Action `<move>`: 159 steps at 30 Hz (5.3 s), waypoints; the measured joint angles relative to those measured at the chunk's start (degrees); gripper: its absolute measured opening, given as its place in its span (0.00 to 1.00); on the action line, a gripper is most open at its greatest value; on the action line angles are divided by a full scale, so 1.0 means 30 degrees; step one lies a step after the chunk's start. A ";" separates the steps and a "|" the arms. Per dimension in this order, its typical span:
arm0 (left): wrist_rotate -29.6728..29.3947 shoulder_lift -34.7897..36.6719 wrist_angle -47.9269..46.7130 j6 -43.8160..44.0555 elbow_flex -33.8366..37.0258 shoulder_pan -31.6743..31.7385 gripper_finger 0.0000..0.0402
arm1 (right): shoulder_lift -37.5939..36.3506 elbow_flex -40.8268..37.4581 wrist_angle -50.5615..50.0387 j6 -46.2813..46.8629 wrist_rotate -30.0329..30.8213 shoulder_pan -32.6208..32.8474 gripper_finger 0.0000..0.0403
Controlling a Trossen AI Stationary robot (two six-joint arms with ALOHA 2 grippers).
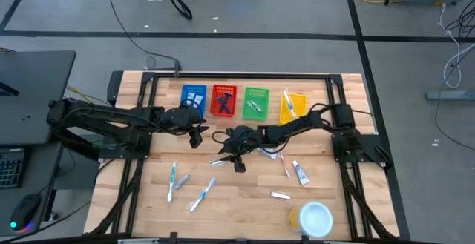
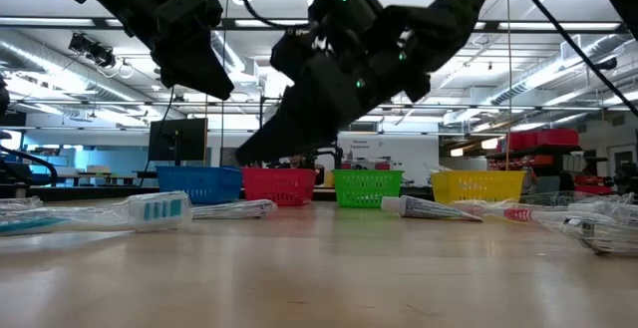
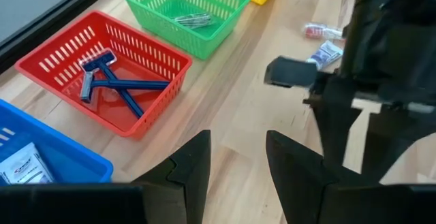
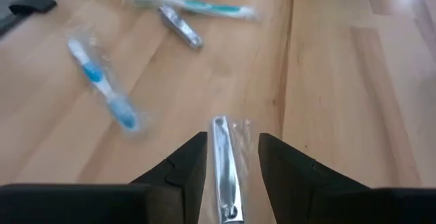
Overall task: Pick & Place Travel size toiletries
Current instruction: Put the silver nail cutter into the green bin, then put the orange toothbrush into the yellow bin
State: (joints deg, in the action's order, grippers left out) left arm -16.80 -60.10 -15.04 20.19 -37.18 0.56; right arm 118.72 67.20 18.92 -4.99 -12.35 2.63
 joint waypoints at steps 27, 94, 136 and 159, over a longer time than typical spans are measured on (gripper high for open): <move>-0.0181 0.0000 -0.0019 -0.0840 -0.0001 0.0005 0.37 | 0.2017 0.0061 -0.0423 0.0030 0.0486 -0.0005 0.20; -0.0173 0.0000 -0.0157 -0.0512 -0.0004 0.0001 0.37 | -0.6915 -0.3453 -0.9238 0.1005 0.6596 -0.8369 0.35; 0.0031 0.0000 0.0295 0.1470 -0.0018 -0.1107 0.37 | -0.8183 -0.1996 -1.2455 0.4826 0.5388 -0.0217 0.38; -0.1173 0.0000 0.0355 0.1499 -0.0018 -0.1086 0.37 | -0.8146 -0.3845 -2.0837 1.8388 0.4430 0.1750 0.38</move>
State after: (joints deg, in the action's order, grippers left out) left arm -20.32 -60.10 -13.97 24.69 -37.23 -2.70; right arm 94.28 55.66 -43.59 50.17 0.94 7.88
